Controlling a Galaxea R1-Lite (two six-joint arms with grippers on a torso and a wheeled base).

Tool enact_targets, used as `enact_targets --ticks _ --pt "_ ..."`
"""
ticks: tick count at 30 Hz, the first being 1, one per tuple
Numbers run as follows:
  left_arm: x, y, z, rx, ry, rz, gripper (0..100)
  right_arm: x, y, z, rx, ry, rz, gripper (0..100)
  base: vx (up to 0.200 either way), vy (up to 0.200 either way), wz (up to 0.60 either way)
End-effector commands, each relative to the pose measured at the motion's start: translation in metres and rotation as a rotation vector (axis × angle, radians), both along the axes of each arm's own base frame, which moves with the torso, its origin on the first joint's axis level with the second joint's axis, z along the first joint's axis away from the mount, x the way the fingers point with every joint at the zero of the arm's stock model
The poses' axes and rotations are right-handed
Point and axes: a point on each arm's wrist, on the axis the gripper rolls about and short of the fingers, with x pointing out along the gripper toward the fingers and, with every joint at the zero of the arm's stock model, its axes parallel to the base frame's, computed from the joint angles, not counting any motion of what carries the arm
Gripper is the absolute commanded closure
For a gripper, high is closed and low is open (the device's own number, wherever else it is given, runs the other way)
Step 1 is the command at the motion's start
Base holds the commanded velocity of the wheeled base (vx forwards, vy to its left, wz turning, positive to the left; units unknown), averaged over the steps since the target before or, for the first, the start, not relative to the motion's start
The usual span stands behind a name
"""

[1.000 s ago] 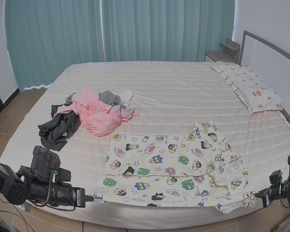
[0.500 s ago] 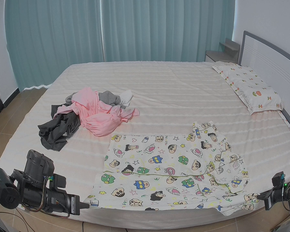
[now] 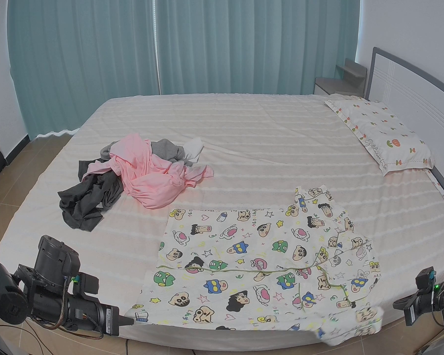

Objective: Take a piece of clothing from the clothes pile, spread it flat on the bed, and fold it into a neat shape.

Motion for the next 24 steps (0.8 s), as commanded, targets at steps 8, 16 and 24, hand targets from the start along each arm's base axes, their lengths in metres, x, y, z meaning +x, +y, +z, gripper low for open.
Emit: enact_targets --ticks 8,16,24 --pt "0.015 -0.006 -0.002 0.003 0.007 -0.001 100 0.016 -0.001 -0.005 0.020 0.054 0.019 100 0.000 0.000 0.00" --pt "0.024 -0.009 0.006 -0.015 -0.026 0.003 100 0.036 -0.005 -0.046 0.137 0.293 0.034 100 0.000 0.000 0.00" --pt "0.026 -0.010 0.003 -0.010 -0.014 0.003 100 0.050 -0.007 -0.089 0.130 0.338 0.104 0 0.000 0.000 0.00"
